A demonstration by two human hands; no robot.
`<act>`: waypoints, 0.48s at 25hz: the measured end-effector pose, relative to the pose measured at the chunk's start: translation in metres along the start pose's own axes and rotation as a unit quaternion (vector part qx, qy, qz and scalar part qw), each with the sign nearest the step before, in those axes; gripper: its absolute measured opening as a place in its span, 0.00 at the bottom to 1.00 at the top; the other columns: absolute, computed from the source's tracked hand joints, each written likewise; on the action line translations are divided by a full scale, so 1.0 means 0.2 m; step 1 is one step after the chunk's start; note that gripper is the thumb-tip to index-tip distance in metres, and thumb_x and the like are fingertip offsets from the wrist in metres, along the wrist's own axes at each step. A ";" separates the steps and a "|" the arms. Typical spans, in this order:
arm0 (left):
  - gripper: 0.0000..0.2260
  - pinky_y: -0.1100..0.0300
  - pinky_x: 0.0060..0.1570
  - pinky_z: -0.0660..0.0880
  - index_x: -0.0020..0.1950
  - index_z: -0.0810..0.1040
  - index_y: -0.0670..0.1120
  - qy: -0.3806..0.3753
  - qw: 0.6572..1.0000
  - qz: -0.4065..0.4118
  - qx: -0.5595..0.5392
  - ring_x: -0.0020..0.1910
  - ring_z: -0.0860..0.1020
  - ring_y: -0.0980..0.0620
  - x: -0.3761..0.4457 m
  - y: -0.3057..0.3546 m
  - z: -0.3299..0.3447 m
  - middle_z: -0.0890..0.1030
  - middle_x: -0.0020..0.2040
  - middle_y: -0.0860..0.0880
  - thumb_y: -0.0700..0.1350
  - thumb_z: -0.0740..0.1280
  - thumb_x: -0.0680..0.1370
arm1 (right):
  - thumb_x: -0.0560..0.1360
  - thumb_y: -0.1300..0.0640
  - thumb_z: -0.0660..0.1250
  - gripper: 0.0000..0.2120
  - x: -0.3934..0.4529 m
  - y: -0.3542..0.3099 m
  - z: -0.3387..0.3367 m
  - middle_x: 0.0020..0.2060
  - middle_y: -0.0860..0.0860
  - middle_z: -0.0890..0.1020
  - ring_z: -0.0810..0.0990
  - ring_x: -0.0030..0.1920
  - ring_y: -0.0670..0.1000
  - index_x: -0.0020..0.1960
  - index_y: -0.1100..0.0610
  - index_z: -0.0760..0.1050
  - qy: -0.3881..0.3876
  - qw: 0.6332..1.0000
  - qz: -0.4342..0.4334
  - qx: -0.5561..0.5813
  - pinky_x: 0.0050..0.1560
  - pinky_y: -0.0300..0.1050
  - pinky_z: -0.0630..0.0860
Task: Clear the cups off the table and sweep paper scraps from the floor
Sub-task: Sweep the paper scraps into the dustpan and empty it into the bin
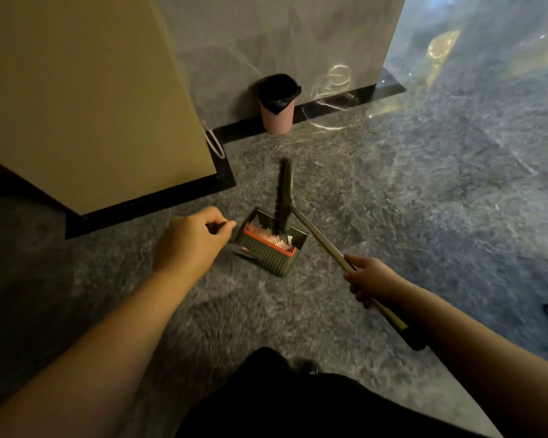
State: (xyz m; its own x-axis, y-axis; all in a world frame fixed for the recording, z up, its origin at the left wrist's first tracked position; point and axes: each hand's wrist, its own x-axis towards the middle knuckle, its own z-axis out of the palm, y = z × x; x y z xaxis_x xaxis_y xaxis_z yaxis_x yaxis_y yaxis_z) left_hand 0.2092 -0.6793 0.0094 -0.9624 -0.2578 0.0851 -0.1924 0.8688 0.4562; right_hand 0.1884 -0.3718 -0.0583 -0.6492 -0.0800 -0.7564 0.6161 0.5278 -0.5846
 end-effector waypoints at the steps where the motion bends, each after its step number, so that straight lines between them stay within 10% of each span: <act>1: 0.12 0.61 0.24 0.67 0.37 0.75 0.52 0.006 1.000 0.010 -0.003 0.25 0.73 0.55 0.14 0.02 0.01 0.74 0.26 0.52 0.58 0.69 0.74 | 0.79 0.61 0.61 0.27 0.08 -0.10 -0.07 0.32 0.56 0.75 0.72 0.25 0.50 0.76 0.48 0.60 0.000 1.000 -0.002 -0.006 0.24 0.40 0.70; 12: 0.11 0.61 0.24 0.65 0.37 0.77 0.52 0.019 0.999 0.042 0.002 0.27 0.72 0.51 1.83 0.28 0.20 0.76 0.28 0.50 0.57 0.69 0.74 | 0.79 0.59 0.61 0.26 1.15 -1.12 -0.73 0.31 0.55 0.74 0.71 0.22 0.49 0.75 0.44 0.61 0.016 0.999 -0.025 -0.018 0.23 0.39 0.70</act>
State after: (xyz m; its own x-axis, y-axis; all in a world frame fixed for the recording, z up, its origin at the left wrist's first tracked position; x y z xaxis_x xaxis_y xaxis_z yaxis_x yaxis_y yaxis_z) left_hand -0.1611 -0.7076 0.0316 -0.9672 -0.1996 0.1568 -0.1121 0.8901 0.4417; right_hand -0.1651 -0.3853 -0.0587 -0.6931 -0.0805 -0.7163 0.5660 0.5546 -0.6100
